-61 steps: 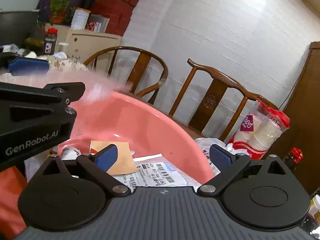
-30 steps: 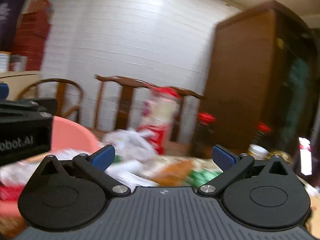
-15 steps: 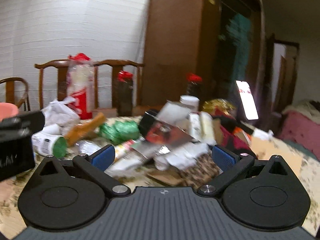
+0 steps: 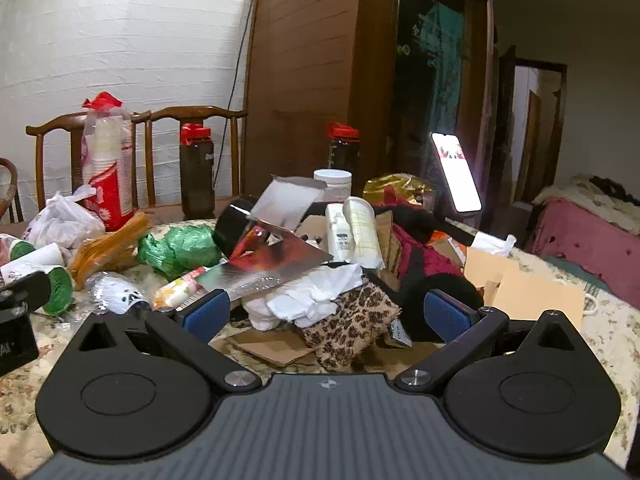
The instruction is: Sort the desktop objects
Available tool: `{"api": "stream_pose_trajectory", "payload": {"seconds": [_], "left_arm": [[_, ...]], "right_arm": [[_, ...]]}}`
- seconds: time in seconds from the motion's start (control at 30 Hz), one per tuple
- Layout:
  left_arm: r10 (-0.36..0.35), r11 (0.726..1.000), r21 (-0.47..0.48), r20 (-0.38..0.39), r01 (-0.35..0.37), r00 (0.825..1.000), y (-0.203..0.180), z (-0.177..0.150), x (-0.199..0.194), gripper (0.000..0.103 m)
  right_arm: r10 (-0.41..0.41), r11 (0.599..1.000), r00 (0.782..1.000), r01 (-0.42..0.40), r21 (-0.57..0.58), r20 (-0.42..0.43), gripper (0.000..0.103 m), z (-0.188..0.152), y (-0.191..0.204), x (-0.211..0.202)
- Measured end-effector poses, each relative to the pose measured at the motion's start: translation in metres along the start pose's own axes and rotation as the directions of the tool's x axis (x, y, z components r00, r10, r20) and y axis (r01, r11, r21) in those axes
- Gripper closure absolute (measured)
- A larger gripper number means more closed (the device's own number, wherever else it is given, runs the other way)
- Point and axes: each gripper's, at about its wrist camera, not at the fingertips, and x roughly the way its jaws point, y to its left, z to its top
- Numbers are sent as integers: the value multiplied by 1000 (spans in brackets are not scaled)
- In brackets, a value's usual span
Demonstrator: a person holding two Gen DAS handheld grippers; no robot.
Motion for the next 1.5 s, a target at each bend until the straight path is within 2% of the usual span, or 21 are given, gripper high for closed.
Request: {"api": "stream_pose_trajectory", "payload": {"seconds": [0.2,0.5,0.67,0.7,0.77,0.83,0.9,1.07,1.1,1.17,1.2,1.27,1.3,1.33,1.5], "left_arm": [[11,996,87,-22,-9,1000,-10,-17,4,10],[12,990,140,-89,1,996,-25,-25,29,10],[-5,984,176,-135,29,991,-34,-26,40,10],[-12,984,172,-140,36,990,-34,-26,41,12],[-27,985,164,-181,57,983,-34,-28,48,31],[-42,988,137,-224,74,974,-30,-29,54,66],[-55,992,100,-245,82,968,-24,-29,58,75],[-53,991,110,-220,79,974,-22,-30,50,81],[-51,990,116,-213,77,976,-23,-29,48,87],[-50,990,121,-200,76,979,-23,-28,44,89],[-52,990,119,-192,76,980,-23,-27,42,93],[-51,990,123,-177,73,983,-22,-24,38,95],[-49,990,122,-169,70,984,-23,-23,35,96],[-51,991,114,-161,70,986,-21,-21,32,97],[-42,992,110,-120,56,992,-13,-9,19,101]], "right_arm": [[26,1000,1000,-26,-12,-13,0,-10,-1,12],[69,998,997,-69,9,-47,2,-11,-15,27],[111,993,991,-109,33,-70,5,-10,-21,39],[117,993,990,-115,36,-74,6,-11,-21,41],[129,991,988,-126,36,-89,12,-12,-20,47],[147,989,982,-144,36,-115,20,-14,-19,53],[200,980,970,-194,52,-137,27,-17,-18,57],[234,972,966,-230,46,-107,34,-21,-8,50],[237,971,966,-234,49,-102,35,-21,-8,49],[243,969,965,-238,64,-93,38,-19,-11,46],[250,967,964,-244,75,-87,43,-17,-14,44],[269,961,961,-263,88,-63,53,-14,-19,38],[264,962,963,-260,85,-49,68,-13,-22,34],[269,961,963,-266,80,-35,74,-12,-23,29],[288,953,957,-284,104,-19,78,-5,-33,21]]}}
